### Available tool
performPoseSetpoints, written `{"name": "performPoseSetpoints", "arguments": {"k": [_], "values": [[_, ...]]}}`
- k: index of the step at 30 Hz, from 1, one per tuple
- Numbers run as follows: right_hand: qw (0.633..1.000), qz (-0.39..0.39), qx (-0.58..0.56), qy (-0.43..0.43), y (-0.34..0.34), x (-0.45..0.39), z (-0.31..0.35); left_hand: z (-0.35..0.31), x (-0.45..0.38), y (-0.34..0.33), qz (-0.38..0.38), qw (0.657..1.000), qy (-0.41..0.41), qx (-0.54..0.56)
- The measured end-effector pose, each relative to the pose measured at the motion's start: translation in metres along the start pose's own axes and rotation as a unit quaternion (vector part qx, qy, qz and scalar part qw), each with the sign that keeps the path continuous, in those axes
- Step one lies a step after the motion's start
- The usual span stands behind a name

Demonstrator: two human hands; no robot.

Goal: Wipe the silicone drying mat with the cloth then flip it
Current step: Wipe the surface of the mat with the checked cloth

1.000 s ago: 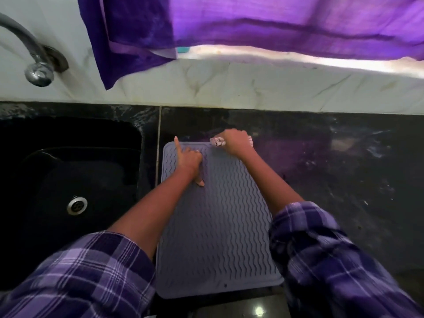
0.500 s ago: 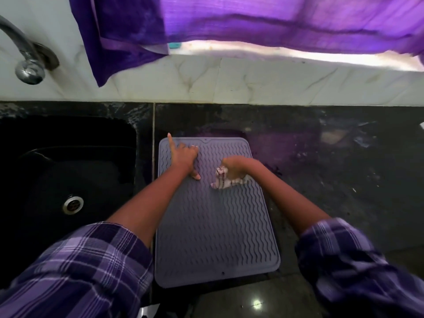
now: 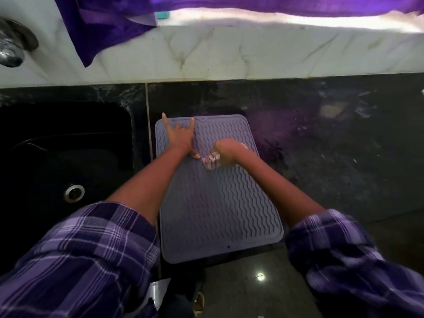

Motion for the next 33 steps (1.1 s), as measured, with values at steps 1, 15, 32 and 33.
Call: {"name": "performPoseSetpoints", "arguments": {"k": [1, 15, 32, 33], "values": [[1.0, 0.023, 0.007, -0.002, -0.009, 0.008, 0.006, 0.001, 0.001, 0.001, -0.01, 1.0, 0.002, -0.001], [0.998, -0.057, 0.019, -0.021, -0.036, 0.042, 0.017, 0.004, 0.109, -0.037, 0.03, 0.994, -0.042, 0.092], [0.982, -0.169, -0.029, -0.077, -0.015, 0.075, 0.03, 0.002, 0.134, -0.038, 0.036, 0.998, -0.007, 0.054], [0.975, -0.206, -0.007, -0.079, -0.012, 0.068, 0.031, 0.002, 0.134, -0.037, 0.035, 0.998, -0.003, 0.052]]}}
Point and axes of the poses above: each hand's wrist, its own x-axis away from the middle knuckle, its own y-axis out of the back of the hand, z = x × y, the point moved 3 cm from there along -x, towards the middle knuckle, and after that the axes turned 14 degrees about y, right-handed, at the moved point
